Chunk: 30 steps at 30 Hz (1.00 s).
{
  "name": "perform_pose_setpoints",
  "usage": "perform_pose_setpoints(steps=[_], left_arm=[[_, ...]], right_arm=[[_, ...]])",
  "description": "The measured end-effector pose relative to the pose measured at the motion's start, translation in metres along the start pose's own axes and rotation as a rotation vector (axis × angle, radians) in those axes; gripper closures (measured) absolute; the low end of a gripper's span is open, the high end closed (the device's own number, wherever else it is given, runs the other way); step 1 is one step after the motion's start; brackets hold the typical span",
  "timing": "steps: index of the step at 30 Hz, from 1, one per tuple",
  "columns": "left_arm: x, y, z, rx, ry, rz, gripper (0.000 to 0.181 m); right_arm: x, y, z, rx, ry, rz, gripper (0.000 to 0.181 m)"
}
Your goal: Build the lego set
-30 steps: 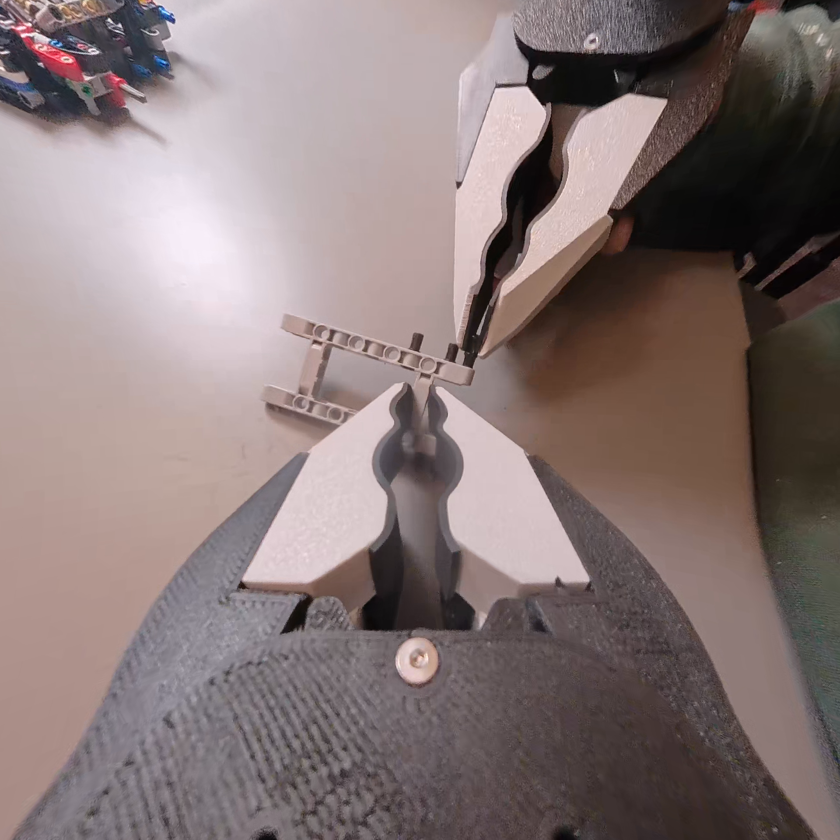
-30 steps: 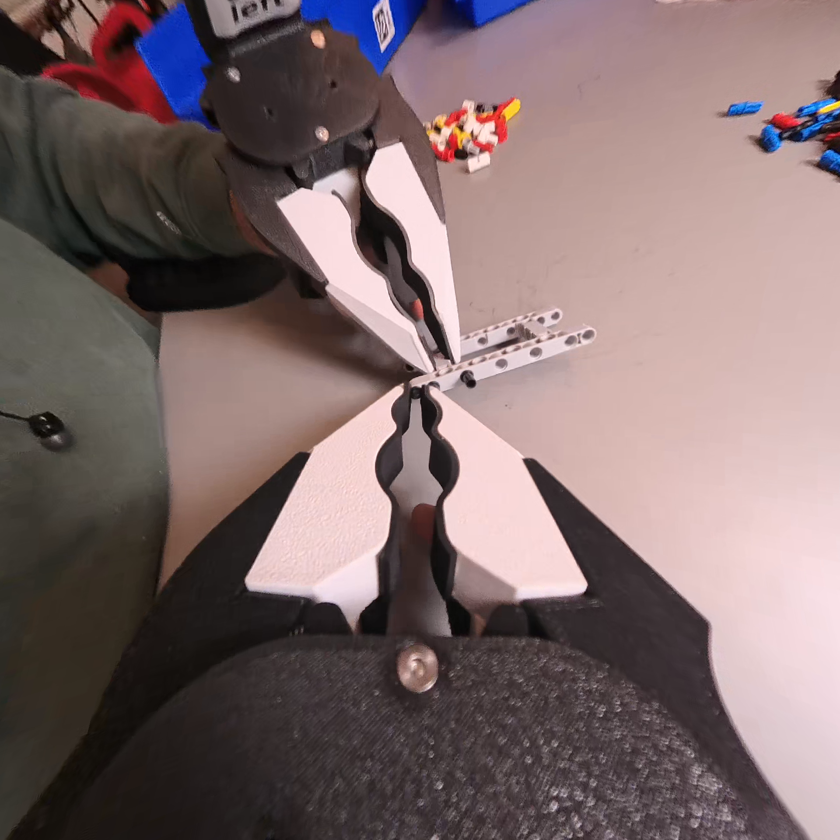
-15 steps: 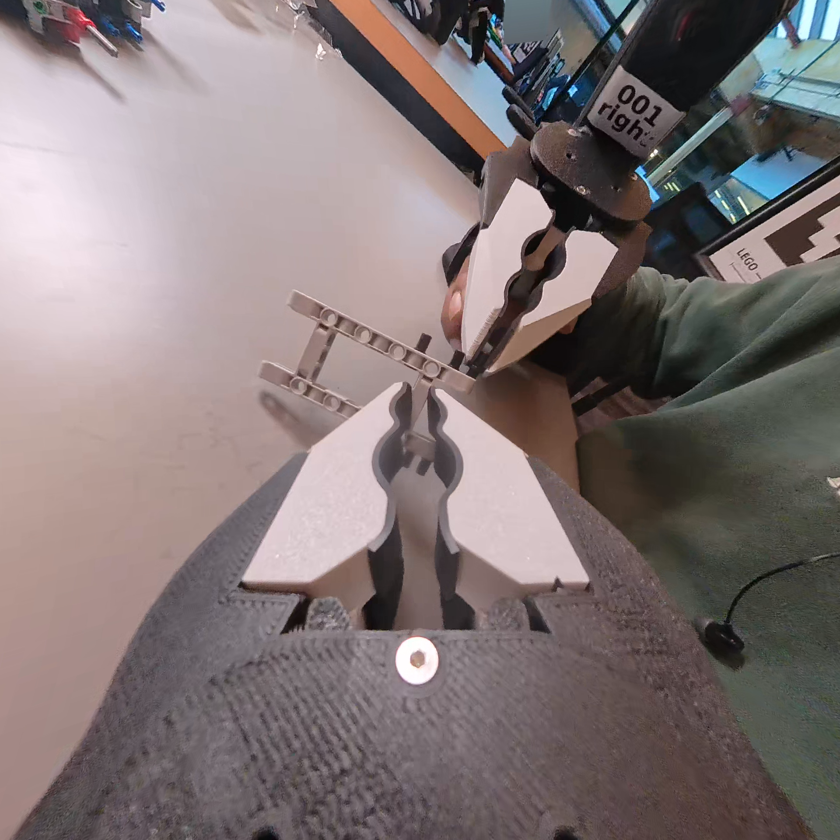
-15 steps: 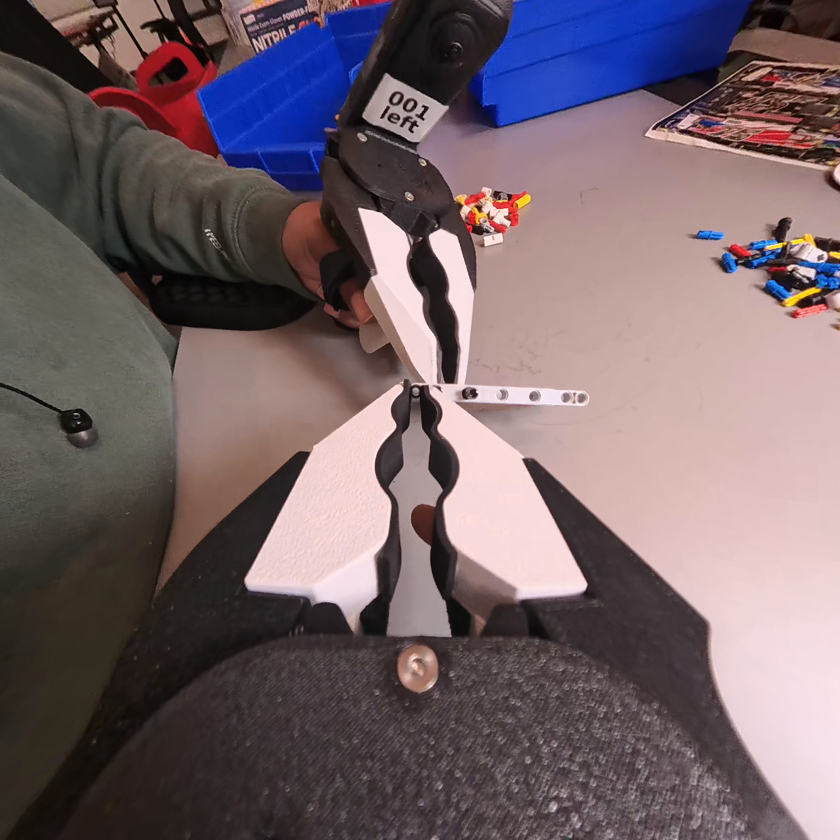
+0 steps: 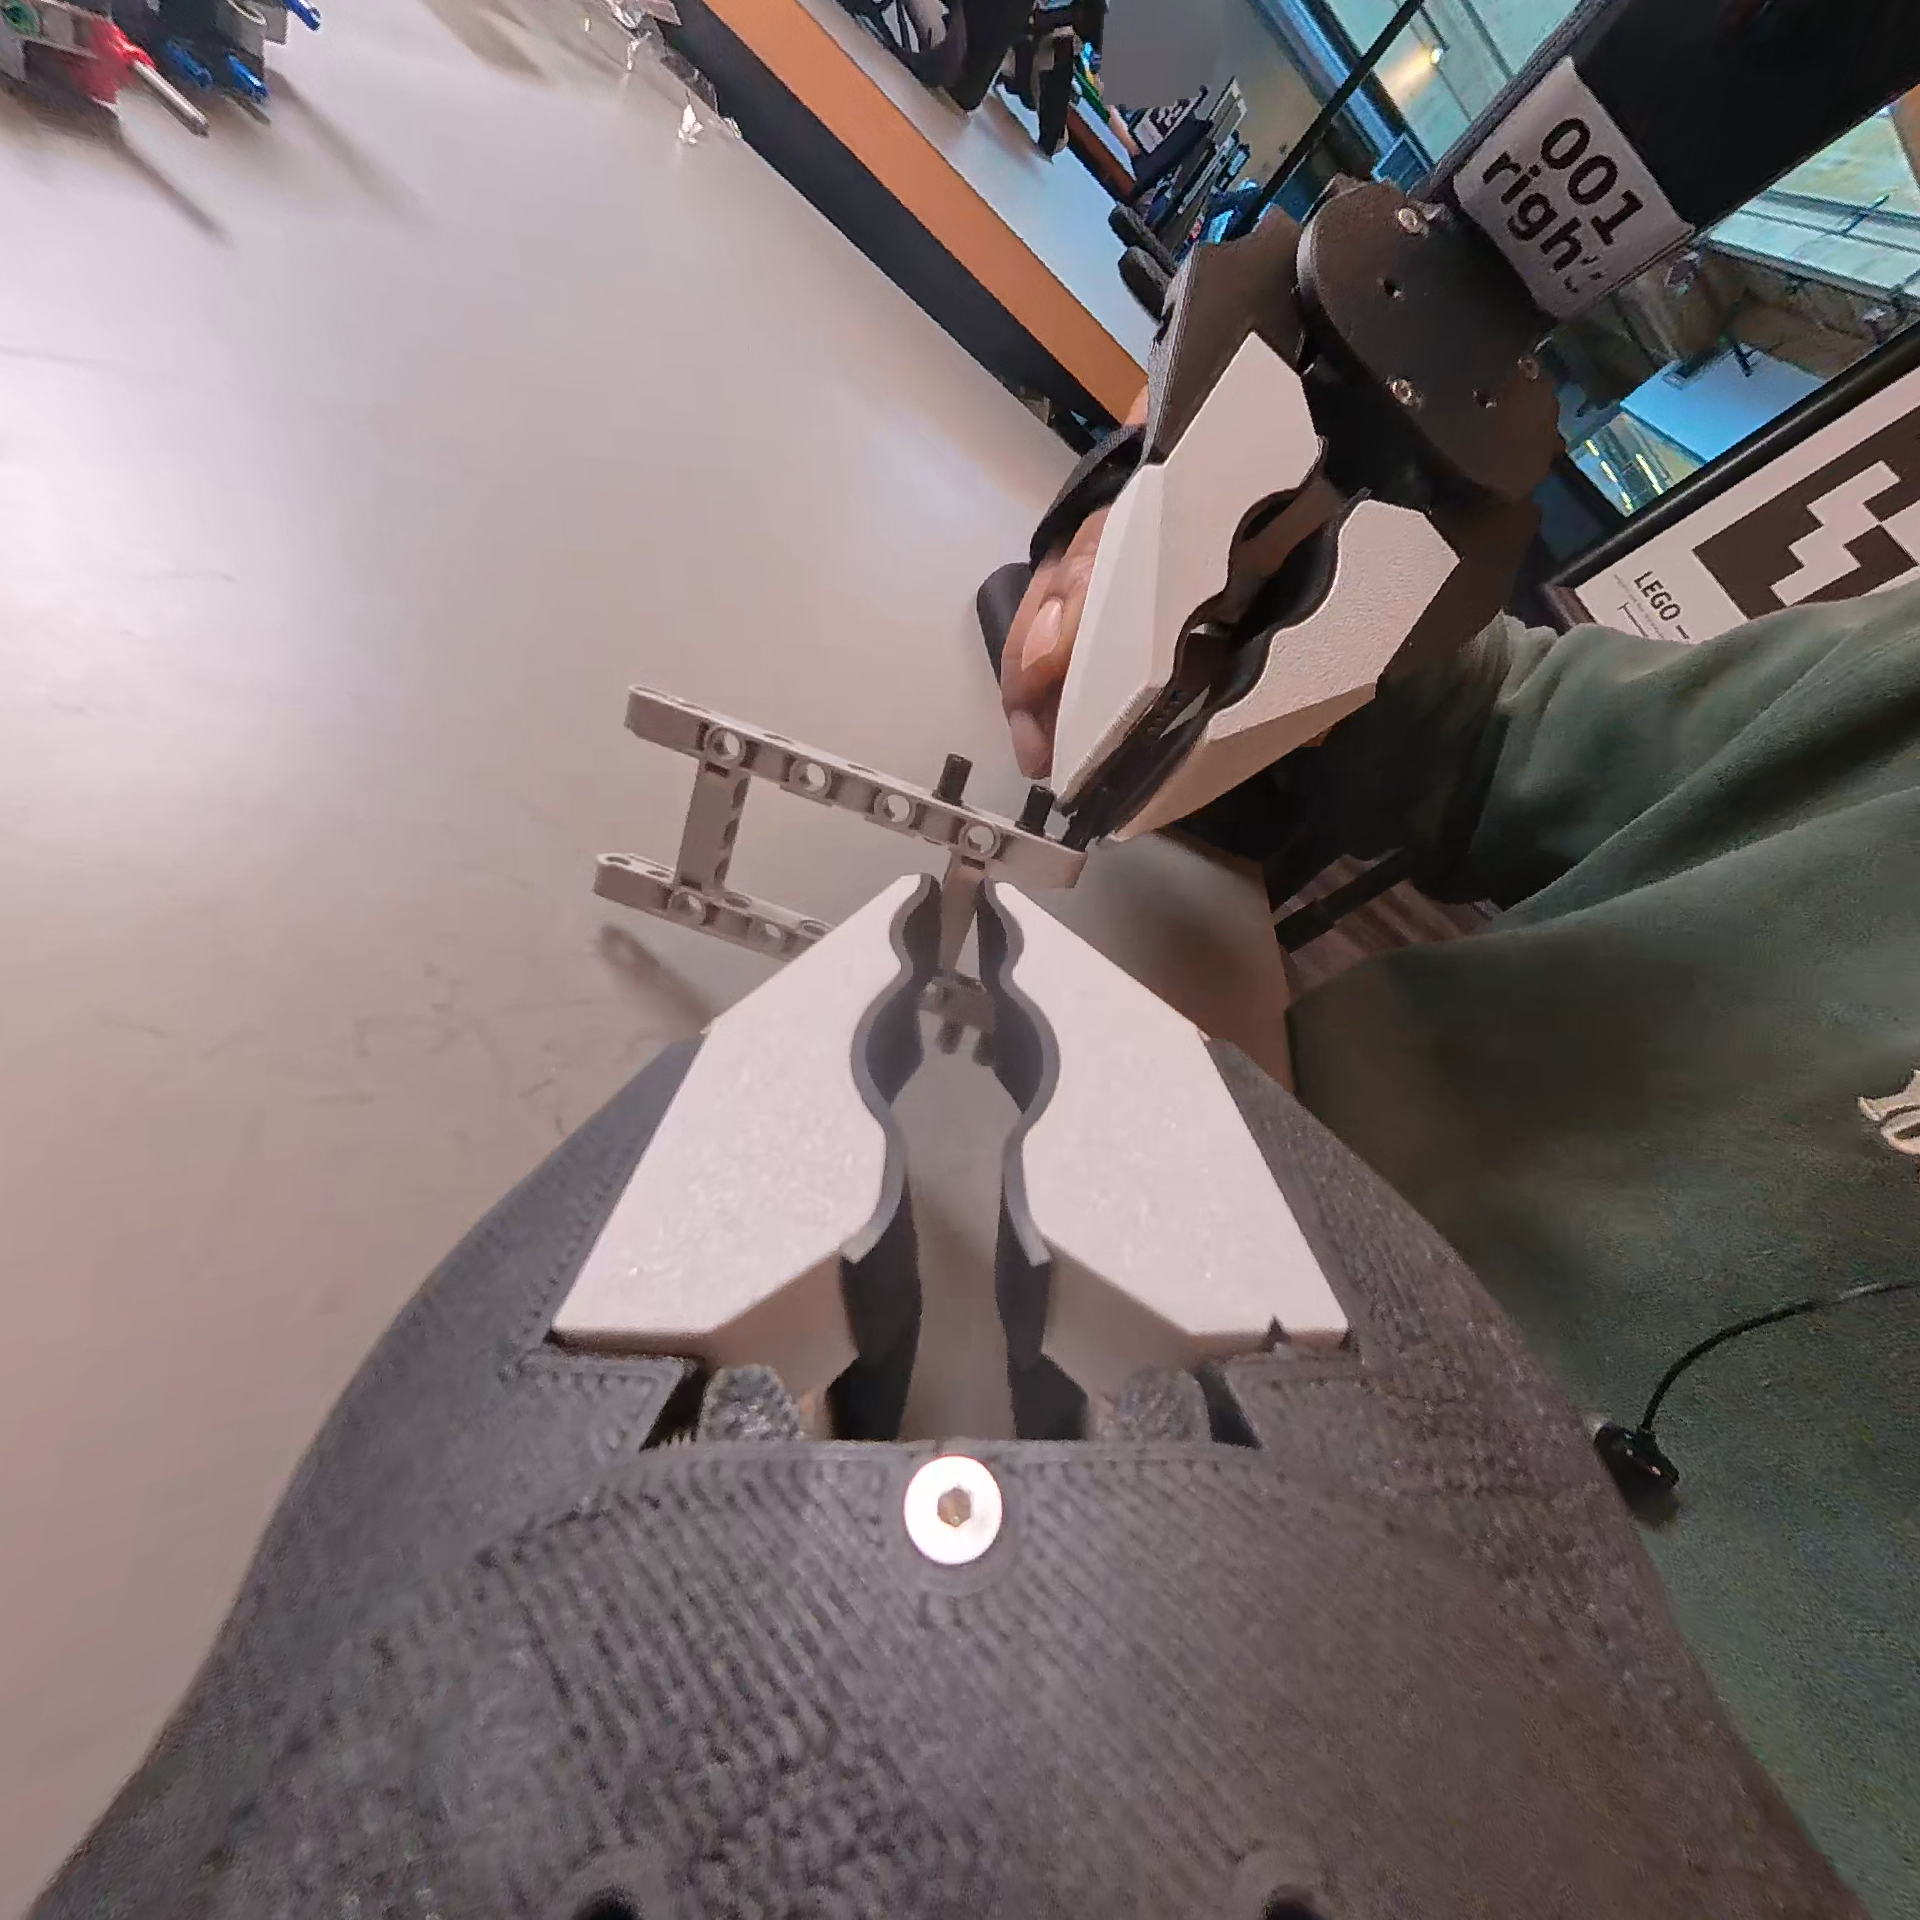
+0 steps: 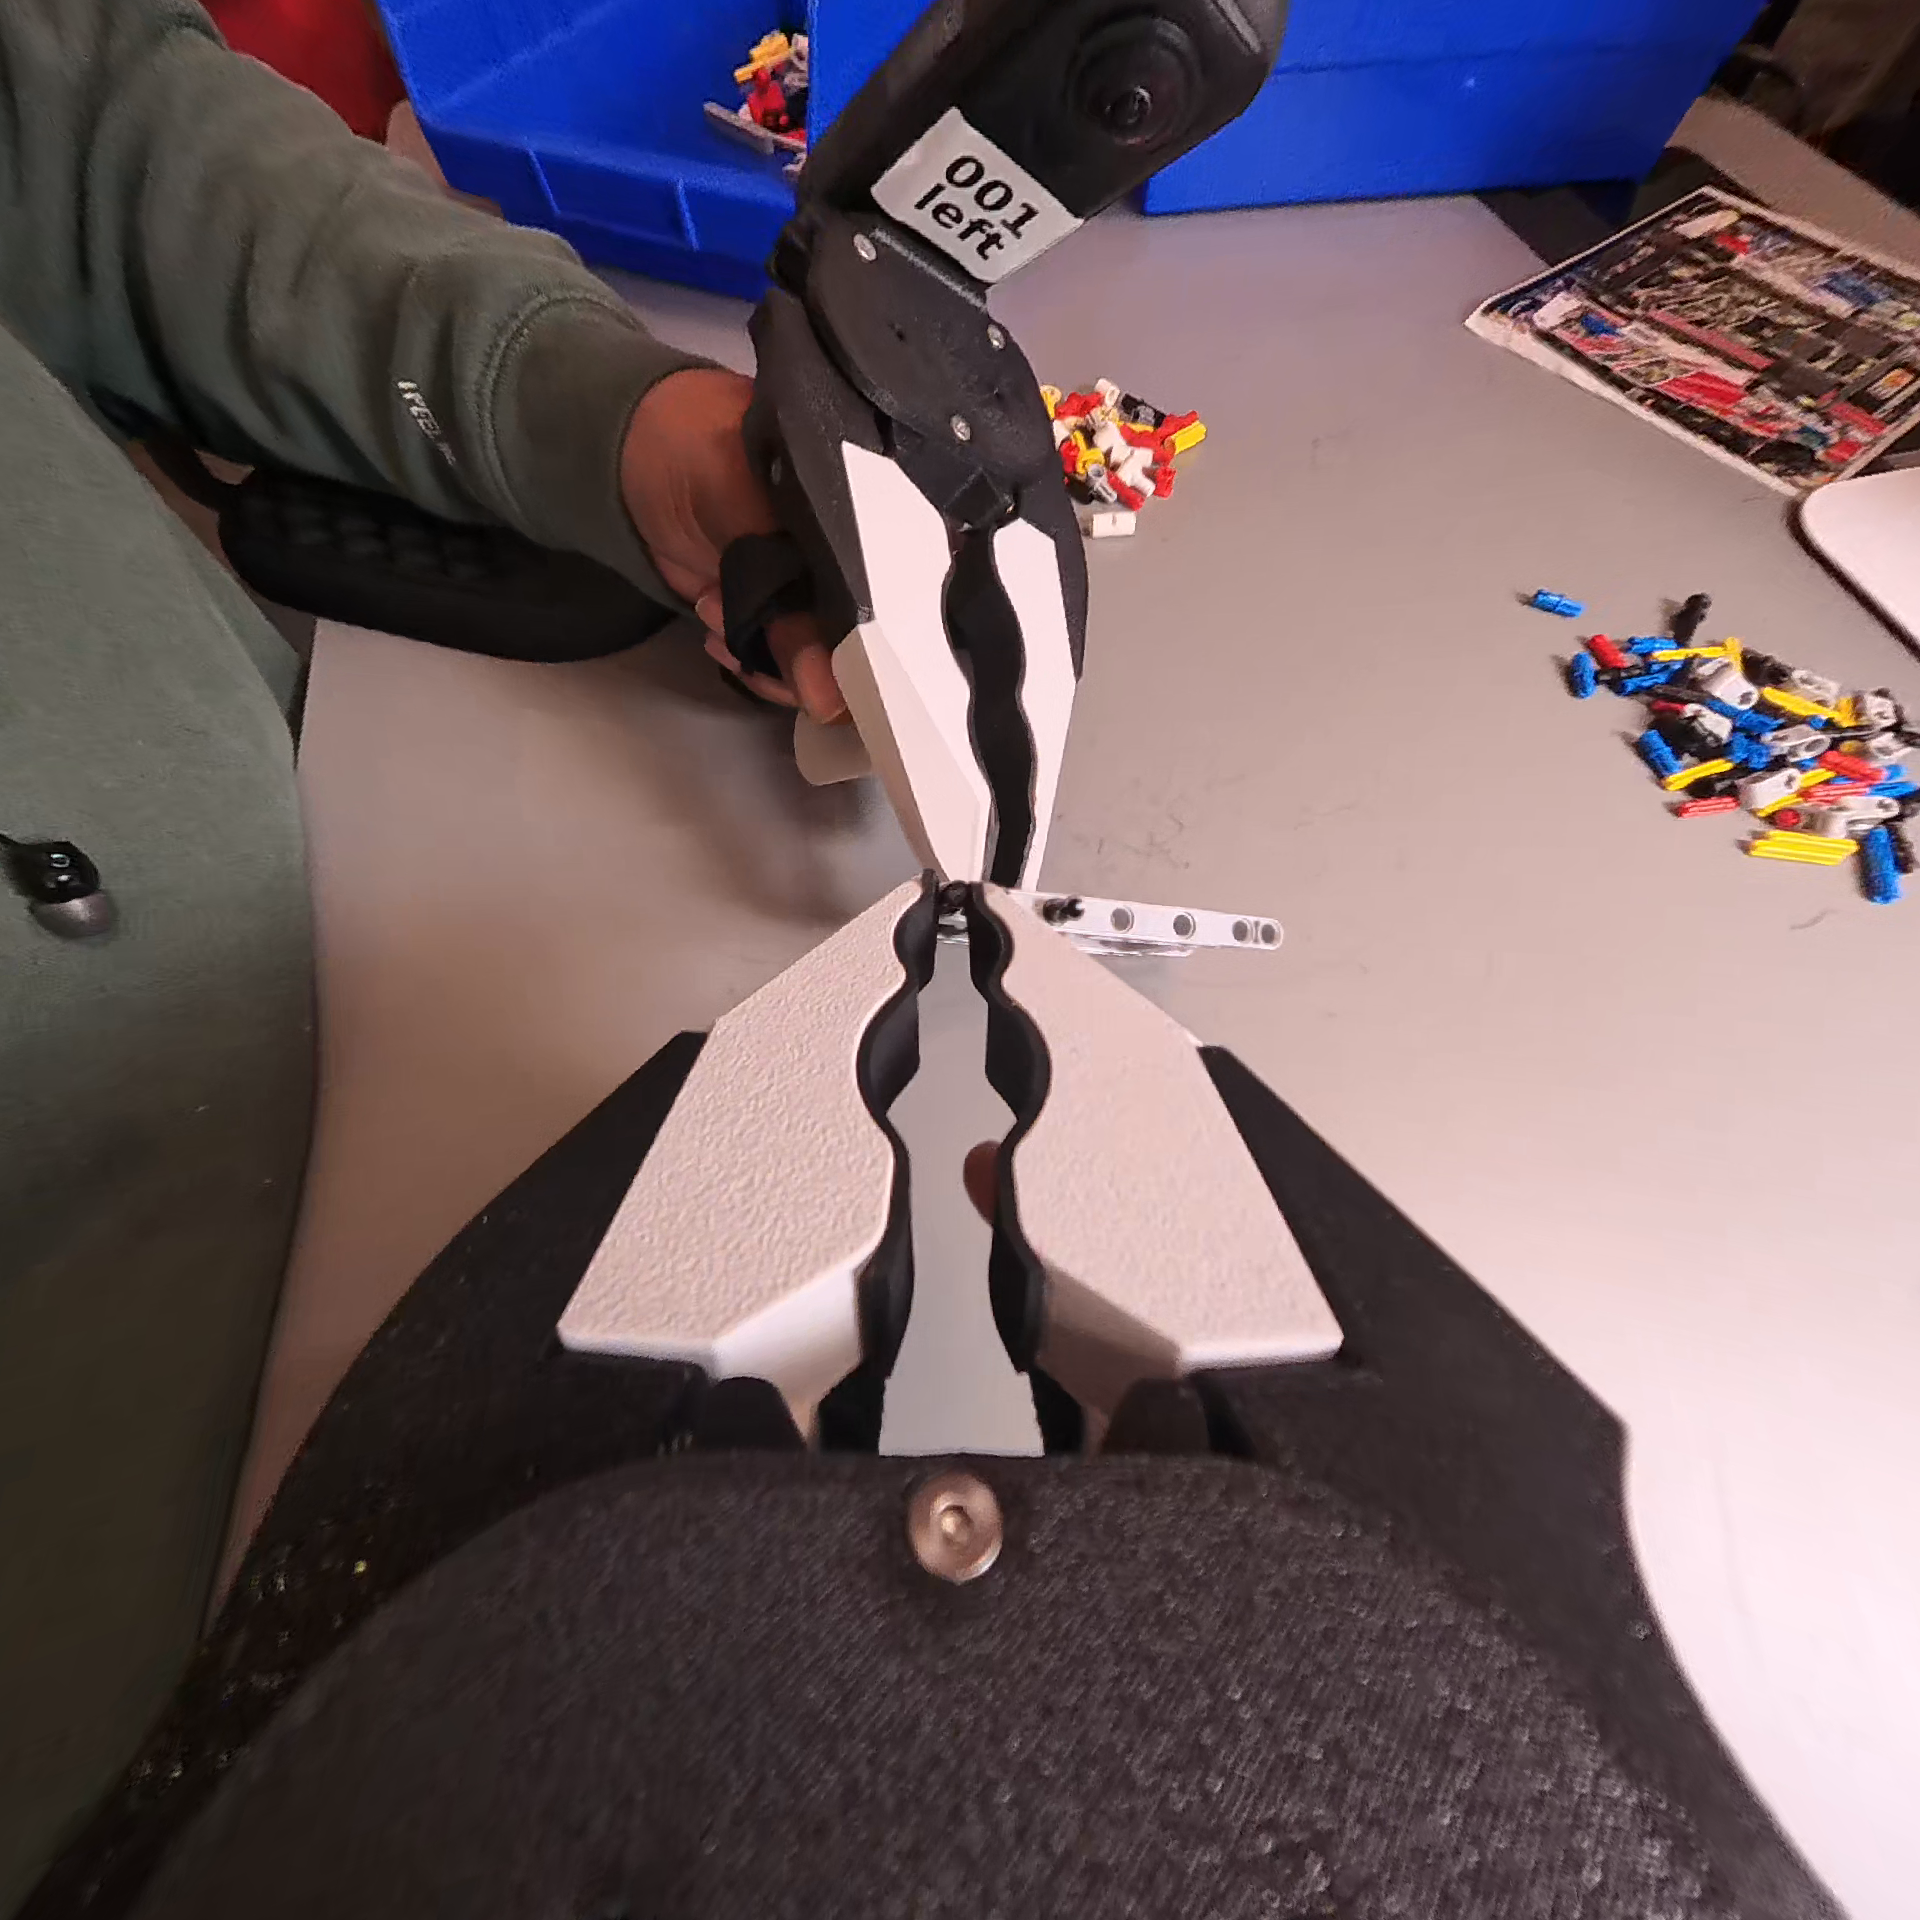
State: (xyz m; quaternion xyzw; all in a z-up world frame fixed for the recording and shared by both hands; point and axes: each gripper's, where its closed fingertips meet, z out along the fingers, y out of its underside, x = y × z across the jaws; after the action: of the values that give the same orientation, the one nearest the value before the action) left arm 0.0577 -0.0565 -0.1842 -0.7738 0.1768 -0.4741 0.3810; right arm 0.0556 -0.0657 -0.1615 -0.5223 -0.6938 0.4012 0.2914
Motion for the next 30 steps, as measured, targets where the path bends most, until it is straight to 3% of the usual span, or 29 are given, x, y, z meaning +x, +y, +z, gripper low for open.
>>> perform_pose_setpoints(steps=[4, 8, 11, 20, 23, 30], left_arm=[[0.003, -0.003, -0.002, 0.014, 0.008, 0.008, 0.176], [0.006, -0.006, -0.003, 0.034, 0.037, -0.021, 0.176], [0.008, -0.007, -0.003, 0.044, 0.058, -0.048, 0.177], [0.013, -0.012, -0.004, 0.08, 0.101, -0.117, 0.176], [0.015, -0.013, -0.004, 0.091, 0.112, -0.143, 0.176], [0.017, -0.014, -0.005, 0.106, 0.151, -0.216, 0.176]], right_arm=[[0.0, -0.004, -0.003, 0.021, 0.017, -0.041, 0.176], [-0.003, -0.009, -0.006, 0.042, 0.04, -0.151, 0.155], [-0.005, -0.014, -0.009, 0.059, 0.086, -0.29, 0.153], [0.002, -0.02, -0.008, 0.087, 0.257, -0.488, 0.153], [0.005, -0.021, -0.005, 0.094, 0.304, -0.525, 0.162], [0.003, -0.022, -0.004, 0.092, 0.304, -0.552, 0.167]])
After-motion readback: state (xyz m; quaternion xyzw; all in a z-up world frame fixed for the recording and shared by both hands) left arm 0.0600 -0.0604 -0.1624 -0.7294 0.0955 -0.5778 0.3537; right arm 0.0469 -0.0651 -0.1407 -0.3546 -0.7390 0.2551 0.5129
